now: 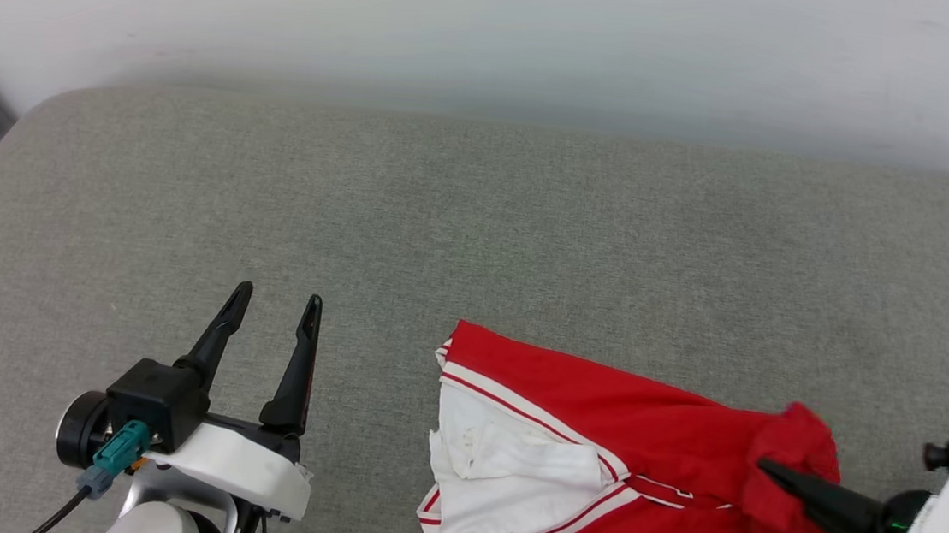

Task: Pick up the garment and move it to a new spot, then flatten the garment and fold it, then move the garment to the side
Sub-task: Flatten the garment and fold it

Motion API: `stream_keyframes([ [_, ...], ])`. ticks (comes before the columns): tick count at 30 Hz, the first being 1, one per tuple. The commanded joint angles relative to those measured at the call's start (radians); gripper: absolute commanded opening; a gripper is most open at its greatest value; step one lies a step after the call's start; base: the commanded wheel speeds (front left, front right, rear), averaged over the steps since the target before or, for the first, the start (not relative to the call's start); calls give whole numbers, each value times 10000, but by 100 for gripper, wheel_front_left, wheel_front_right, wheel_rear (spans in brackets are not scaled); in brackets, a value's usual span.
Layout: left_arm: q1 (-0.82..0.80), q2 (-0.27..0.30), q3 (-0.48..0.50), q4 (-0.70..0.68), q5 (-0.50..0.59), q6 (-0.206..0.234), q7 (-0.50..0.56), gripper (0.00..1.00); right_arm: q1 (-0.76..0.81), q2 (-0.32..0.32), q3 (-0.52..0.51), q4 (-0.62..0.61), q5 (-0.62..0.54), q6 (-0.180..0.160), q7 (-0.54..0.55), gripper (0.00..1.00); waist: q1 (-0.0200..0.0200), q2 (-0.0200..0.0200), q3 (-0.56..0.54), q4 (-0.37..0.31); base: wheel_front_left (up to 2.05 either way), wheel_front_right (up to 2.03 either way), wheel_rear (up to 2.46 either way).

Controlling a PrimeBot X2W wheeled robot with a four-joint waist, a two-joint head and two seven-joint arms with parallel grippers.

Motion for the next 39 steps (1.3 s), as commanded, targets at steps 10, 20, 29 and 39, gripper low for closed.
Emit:
stream_keyframes([
  [10, -459, -87, -323, 137, 66, -237, 212, 100, -498, 63, 4263, 1270, 2978, -1, -2212, 0, -1, 0, 22, 680, 0, 0, 0],
  [20, -663, -246, -439, 386, -16, -374, 123, 100, -1183, 40, 6829, 1910, 2464, -1, -4636, 47, -1, 0, 310, 1150, 0, 0, 0],
  [29, -631, -283, -472, 609, -61, -435, 34, 100, -1739, -427, 8142, 1544, 807, -1, -5302, 100, -1, 0, 340, 1045, 0, 0, 0],
  [39, -603, -286, -482, 723, -127, -379, -8, 100, -2162, -2631, 10536, -829, -2708, -2, -6666, 100, -1, 0, 190, 688, 0, 0, 0],
])
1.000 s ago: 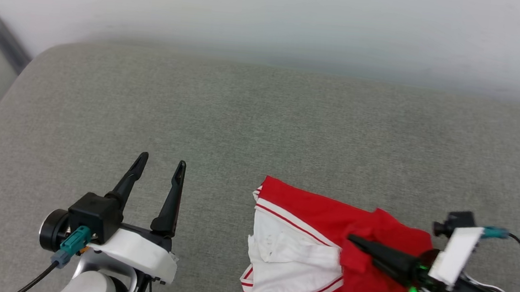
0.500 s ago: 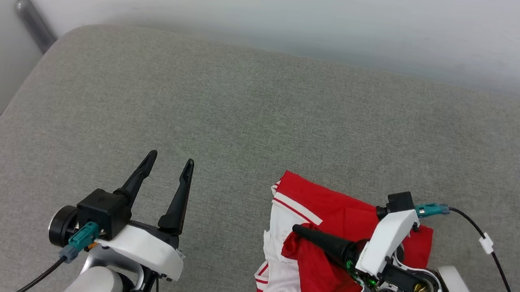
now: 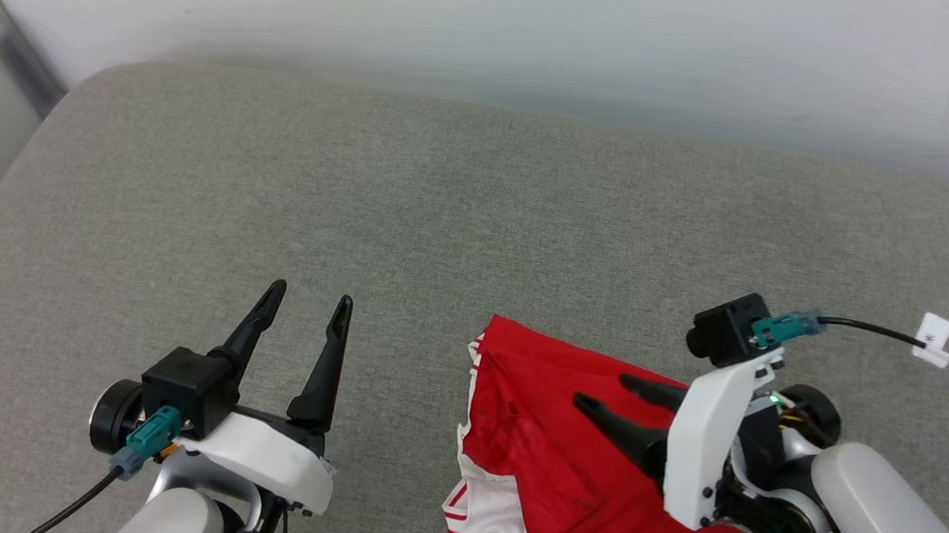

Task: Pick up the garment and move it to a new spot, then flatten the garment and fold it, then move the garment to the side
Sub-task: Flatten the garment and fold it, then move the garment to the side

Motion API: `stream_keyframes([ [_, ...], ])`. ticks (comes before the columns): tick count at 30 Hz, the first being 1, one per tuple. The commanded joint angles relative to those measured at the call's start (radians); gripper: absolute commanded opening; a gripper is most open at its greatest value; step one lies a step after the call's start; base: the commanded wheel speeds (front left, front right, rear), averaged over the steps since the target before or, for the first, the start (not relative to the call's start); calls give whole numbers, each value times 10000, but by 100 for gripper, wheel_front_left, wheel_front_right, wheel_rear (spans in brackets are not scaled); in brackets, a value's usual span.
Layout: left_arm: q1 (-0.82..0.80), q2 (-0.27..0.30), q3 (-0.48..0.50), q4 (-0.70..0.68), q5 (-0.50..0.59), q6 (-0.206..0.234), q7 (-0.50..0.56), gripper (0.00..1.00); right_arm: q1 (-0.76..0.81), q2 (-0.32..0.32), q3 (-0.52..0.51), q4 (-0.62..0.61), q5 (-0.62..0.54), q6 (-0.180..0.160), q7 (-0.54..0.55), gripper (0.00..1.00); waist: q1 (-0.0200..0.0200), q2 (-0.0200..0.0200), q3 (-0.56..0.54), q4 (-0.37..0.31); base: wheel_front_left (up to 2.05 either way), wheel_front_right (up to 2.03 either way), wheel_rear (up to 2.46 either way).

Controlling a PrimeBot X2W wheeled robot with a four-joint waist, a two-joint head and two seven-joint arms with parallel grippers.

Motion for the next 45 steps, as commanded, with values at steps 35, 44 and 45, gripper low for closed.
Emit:
stream_keyframes([
  [35, 2065, 313, 1104, 100, -23, 933, -312, 100, 4713, 1427, -5386, -2136, -5917, -4, -5992, 100, 0, 0, -1391, -1290, 0, 0, 0],
  [44, 1913, 225, 1119, 48, -124, 949, -314, 100, 4892, 1603, -5537, -2572, -5967, -4, -5714, 100, 0, 0, -1352, -1341, 0, 0, 0],
  [45, 1898, 221, 1118, 43, -133, 951, -314, 100, 4915, 1633, -5562, -2585, -5952, -4, -5671, 100, 0, 0, -1345, -1353, 0, 0, 0],
])
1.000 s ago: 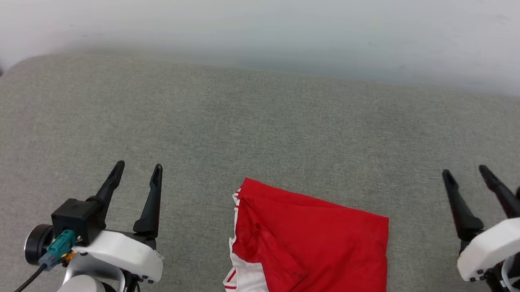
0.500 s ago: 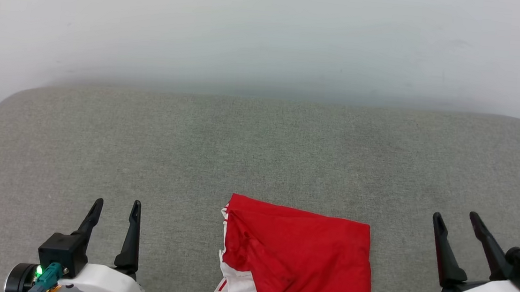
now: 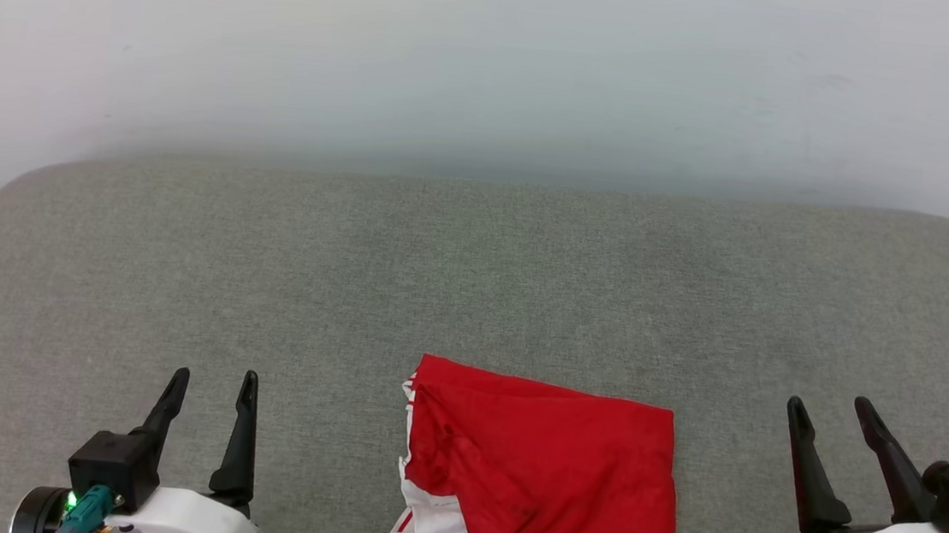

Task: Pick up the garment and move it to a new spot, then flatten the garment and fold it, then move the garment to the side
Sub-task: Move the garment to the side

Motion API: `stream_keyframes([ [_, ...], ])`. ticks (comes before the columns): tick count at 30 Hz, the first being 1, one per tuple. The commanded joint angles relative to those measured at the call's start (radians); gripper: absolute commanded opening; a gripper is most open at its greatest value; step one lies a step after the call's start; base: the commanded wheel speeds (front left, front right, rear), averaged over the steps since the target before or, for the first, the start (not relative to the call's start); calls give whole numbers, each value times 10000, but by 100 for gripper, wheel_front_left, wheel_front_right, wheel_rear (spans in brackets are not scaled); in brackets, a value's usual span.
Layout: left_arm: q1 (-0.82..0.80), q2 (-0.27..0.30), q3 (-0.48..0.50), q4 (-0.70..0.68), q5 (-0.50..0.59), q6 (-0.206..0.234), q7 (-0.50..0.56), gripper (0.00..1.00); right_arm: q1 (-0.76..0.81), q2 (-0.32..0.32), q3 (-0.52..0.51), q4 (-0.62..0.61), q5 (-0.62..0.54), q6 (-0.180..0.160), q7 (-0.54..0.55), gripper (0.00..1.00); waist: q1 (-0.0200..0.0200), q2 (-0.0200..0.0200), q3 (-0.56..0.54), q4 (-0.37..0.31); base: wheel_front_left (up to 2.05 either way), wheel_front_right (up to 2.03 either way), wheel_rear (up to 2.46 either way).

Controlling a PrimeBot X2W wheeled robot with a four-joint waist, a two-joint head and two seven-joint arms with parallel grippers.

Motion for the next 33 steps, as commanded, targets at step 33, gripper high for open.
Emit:
stream_keyframes([
  [33, -960, -1248, 757, -45, 785, -596, -69, 100, -1954, 1001, -4171, 4258, 6669, -4, 10177, 100, 1, 0, 1371, 1460, 0, 0, 0],
])
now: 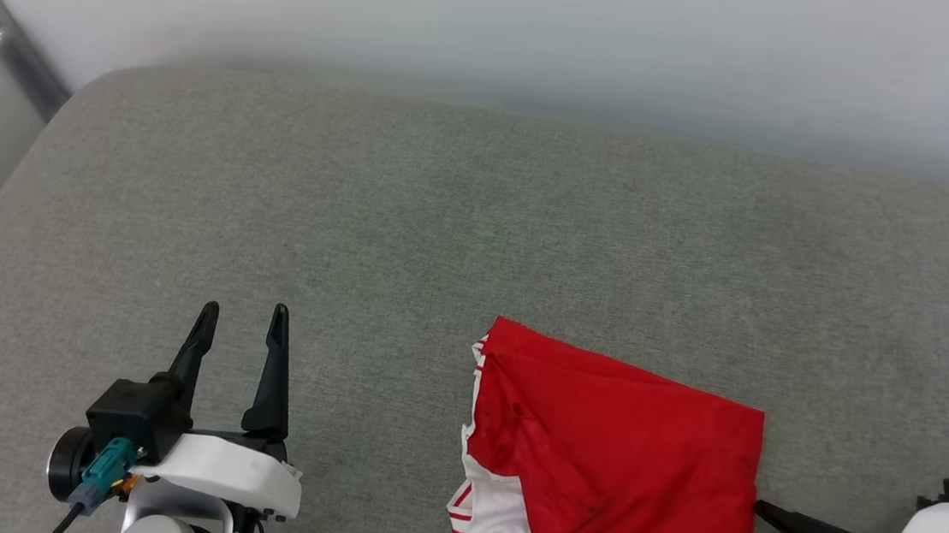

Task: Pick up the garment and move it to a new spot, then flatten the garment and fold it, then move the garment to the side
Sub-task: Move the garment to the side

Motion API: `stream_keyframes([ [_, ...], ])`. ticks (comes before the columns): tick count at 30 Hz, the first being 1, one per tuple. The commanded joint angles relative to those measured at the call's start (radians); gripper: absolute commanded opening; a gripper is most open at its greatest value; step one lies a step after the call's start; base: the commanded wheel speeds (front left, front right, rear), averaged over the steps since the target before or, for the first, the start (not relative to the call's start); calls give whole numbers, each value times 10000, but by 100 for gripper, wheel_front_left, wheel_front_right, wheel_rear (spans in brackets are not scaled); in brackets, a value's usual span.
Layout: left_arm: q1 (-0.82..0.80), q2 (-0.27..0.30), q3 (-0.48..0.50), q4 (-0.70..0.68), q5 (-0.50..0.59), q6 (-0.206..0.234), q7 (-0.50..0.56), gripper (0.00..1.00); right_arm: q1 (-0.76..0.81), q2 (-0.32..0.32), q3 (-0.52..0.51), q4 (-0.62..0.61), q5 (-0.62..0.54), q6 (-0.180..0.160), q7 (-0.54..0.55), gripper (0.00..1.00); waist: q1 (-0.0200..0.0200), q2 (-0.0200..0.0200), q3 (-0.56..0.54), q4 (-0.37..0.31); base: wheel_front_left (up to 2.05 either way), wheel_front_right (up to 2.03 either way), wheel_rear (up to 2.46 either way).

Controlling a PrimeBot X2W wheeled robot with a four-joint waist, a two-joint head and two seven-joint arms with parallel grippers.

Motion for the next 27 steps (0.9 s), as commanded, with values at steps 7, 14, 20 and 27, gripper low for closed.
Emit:
stream_keyframes([
  [7, -317, -290, 177, 324, 237, -299, -56, 100, -613, 148, 1050, 1337, 817, -12, 35, 47, 0, 0, 383, 480, 0, 0, 0],
  [14, -347, -459, 374, 522, 420, -520, -57, 100, -814, 129, 1935, 1209, 854, -7, -520, 0, 0, 0, 240, 437, 0, 0, 0],
  [20, -127, -391, 323, 722, 637, -714, -55, 100, -671, -653, 3165, -135, -209, -4, -1359, 0, 0, 0, -165, 71, 0, 0, 0],
  [27, -17, -481, 367, 666, 750, -826, -56, 100, -1045, -2241, 5458, -1662, -2087, -4, -2034, 0, 0, 0, -305, -1017, 0, 0, 0],
])
